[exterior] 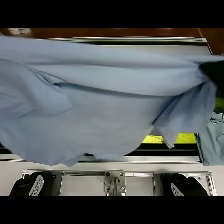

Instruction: Fold the shirts.

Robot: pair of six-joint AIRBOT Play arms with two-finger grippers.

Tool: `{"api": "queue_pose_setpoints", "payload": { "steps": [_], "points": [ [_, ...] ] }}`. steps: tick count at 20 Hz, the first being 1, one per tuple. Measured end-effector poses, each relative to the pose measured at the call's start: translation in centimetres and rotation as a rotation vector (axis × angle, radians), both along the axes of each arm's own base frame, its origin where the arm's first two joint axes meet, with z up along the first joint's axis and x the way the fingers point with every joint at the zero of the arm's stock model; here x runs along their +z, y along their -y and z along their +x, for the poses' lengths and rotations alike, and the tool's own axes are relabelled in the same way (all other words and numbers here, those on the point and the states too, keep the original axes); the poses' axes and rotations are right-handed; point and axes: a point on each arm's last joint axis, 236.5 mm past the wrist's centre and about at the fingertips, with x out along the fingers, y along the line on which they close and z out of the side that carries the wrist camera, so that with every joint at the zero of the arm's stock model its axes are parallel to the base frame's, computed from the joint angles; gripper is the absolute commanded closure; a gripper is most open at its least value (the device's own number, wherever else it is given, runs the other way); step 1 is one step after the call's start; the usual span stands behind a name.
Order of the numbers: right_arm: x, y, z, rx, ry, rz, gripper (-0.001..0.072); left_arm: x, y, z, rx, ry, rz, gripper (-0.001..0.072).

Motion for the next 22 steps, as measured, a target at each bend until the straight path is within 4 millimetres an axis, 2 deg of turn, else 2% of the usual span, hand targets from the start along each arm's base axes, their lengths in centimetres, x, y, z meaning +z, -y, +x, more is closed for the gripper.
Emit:
{"api": "queue_pose_setpoints", "payload": {
  "steps": [3,7,10,13,15,17,19,22],
  "points": [
    [-5.2,-0.2,2.5,0.006,-0.209,-0.079,0.0637,-5.1,-1.7,2.7,0.040,-0.152,0.000,0.0670],
    [-12.3,-1.2,7.8,0.026,-0.435,-0.151,0.0637,-14.5,-4.8,7.7,0.102,-0.366,-0.018,0.0670],
    [-18.6,-2.3,13.6,0.031,-0.552,-0.179,0.0636,-21.5,-6.9,11.7,0.146,-0.482,-0.062,0.0670],
    [-24.8,-3.6,20.2,0.000,-0.579,-0.162,0.0636,-28.6,-8.4,15.4,0.184,-0.586,-0.119,0.0670],
    [-28.0,-4.2,24.1,-0.033,-0.554,-0.141,0.0636,-33.3,-8.6,17.3,0.188,-0.668,-0.162,0.0670],
    [-30.7,-4.4,27.0,-0.069,-0.533,-0.128,0.0636,-37.6,-7.9,18.4,0.173,-0.760,-0.205,0.0670],
    [-33.0,-4.5,28.7,-0.108,-0.545,-0.105,0.0636,-41.6,-6.6,18.9,0.144,-0.864,-0.228,0.0670],
    [-35.9,-4.5,29.4,-0.153,-0.610,-0.082,0.0612,-46.3,-4.1,18.7,0.090,-1.001,-0.246,0.0667]
  ]
}}
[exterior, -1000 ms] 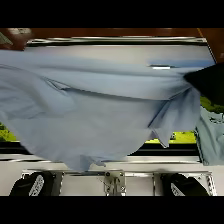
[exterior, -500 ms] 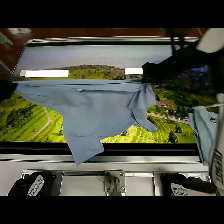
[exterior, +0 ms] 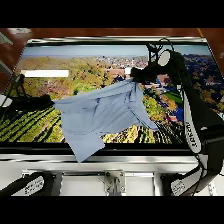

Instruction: Fold the shirts.

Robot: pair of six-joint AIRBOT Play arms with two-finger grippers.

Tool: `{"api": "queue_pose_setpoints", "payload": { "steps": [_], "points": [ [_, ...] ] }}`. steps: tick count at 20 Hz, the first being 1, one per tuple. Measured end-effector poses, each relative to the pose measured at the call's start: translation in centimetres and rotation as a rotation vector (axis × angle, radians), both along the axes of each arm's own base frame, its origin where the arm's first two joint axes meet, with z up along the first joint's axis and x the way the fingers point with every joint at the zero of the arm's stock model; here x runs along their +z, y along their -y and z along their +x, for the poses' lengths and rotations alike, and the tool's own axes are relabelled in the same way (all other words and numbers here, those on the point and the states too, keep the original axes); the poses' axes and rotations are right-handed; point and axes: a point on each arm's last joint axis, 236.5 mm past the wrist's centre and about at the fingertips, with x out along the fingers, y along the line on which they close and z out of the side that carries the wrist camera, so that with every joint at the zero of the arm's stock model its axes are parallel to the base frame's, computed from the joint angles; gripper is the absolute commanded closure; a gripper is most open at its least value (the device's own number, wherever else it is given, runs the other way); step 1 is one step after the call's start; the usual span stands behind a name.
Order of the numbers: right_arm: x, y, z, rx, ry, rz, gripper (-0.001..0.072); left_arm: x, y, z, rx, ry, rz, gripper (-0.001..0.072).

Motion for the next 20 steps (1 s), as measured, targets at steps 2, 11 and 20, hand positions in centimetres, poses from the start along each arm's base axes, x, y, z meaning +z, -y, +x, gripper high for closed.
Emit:
{"api": "queue_pose_setpoints", "payload": {
  "steps": [2,11,20],
  "points": [
    [-0.9,0.1,0.0,-0.017,-0.024,0.004,0.0608,-1.9,1.1,-0.4,-0.017,-0.061,-0.025,0.0486],
    [3.7,10.8,-3.4,0.001,-0.040,-0.220,0.0034,-1.1,-5.6,-2.8,0.067,-0.218,-0.063,0.0049],
    [2.3,16.4,-11.8,-0.018,-0.374,-0.066,0.0129,-9.5,-2.4,-13.1,0.035,-0.502,-0.258,0.0044]
  ]
}}
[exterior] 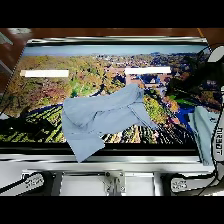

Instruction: Fold the shirts.

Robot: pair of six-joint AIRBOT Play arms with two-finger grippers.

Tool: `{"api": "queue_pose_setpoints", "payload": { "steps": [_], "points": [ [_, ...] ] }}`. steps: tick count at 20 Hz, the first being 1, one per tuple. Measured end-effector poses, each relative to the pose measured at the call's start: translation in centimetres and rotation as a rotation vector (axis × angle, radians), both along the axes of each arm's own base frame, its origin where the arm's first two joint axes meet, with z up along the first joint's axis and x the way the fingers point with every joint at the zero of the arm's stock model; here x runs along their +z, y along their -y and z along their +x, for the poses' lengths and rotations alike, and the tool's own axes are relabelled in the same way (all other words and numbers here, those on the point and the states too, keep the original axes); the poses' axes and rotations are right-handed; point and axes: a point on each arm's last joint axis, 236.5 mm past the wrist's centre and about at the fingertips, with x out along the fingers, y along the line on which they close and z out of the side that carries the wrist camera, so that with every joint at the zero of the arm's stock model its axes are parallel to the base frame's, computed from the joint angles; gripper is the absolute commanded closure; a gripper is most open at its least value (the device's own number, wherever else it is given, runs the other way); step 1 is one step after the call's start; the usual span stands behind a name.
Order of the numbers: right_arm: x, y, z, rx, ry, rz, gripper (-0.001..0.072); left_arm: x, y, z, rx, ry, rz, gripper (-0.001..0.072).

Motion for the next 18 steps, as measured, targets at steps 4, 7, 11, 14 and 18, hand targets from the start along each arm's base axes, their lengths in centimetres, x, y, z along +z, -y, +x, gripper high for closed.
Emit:
{"api": "queue_pose_setpoints", "payload": {
  "steps": [4,7,11,14,18],
  "points": [
    [-0.1,-1.9,-0.2,0.007,-0.006,0.084,0.0129,-1.9,2.7,0.1,0.015,0.019,-0.058,0.0044],
    [-0.1,-2.5,0.2,0.005,0.006,0.111,0.0129,-2.6,4.9,0.7,0.014,0.027,-0.094,0.0049],
    [-0.1,-2.6,0.3,0.005,0.011,0.117,0.0112,-3.9,6.7,1.4,-0.003,0.039,-0.083,0.0670],
    [-0.8,-1.3,-0.8,0.021,-0.031,0.056,0.0112,-3.7,7.9,1.5,-0.012,0.038,-0.112,0.0670],
    [-3.1,1.5,-4.5,0.100,-0.176,-0.060,0.0112,-2.7,8.9,1.0,-0.060,0.050,-0.148,0.0670]
  ]
}}
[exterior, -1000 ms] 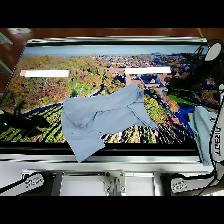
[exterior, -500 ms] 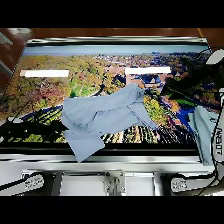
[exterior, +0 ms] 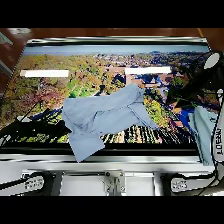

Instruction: Fold the shirts.

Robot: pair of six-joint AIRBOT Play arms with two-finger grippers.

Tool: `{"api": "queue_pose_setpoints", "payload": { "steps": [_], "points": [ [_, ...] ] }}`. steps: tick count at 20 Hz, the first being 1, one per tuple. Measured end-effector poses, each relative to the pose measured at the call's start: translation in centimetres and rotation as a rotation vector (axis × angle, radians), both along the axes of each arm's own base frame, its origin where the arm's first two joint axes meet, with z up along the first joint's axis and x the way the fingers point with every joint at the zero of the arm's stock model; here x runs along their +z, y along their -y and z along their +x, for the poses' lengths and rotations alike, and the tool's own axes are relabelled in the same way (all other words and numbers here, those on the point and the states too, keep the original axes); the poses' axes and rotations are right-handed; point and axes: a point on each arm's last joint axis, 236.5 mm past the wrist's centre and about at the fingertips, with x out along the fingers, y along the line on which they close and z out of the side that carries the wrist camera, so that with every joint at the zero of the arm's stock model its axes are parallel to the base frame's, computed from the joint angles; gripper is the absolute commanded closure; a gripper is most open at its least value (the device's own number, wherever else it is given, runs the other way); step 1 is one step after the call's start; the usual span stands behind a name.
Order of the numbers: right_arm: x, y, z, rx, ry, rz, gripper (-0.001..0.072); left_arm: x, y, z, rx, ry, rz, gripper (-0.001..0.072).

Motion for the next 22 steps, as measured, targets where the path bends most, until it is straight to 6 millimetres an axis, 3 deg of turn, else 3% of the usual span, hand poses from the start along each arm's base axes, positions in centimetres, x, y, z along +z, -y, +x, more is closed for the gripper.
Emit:
{"api": "queue_pose_setpoints", "payload": {
  "steps": [3,6,8,9,15,20,22],
  "points": [
    [-2.3,0.5,-2.5,0.066,-0.096,-0.042,0.0112,1.0,0.4,-0.1,-0.022,0.027,-0.010,0.0670],
    [-5.1,-0.4,-3.9,0.155,-0.133,-0.083,0.0112,2.2,0.5,0.0,-0.035,0.058,-0.014,0.0670],
    [-6.8,-1.2,-4.0,0.227,-0.116,-0.122,0.0110,2.9,0.7,0.0,-0.042,0.076,-0.017,0.0670],
    [-7.4,-1.6,-3.8,0.260,-0.100,-0.141,0.0035,3.1,0.7,0.0,-0.044,0.084,-0.016,0.0670],
    [-9.7,-4.5,-2.9,0.504,-0.025,-0.224,0.0035,3.9,0.7,0.1,-0.040,0.100,-0.016,0.0670],
    [-10.9,-7.1,-4.0,0.631,-0.058,-0.220,0.0033,4.0,0.7,0.2,-0.037,0.106,-0.013,0.0670],
    [-11.5,-7.1,-4.3,0.675,-0.081,-0.254,0.0033,4.0,0.6,0.3,-0.034,0.109,-0.010,0.0670]
  ]
}}
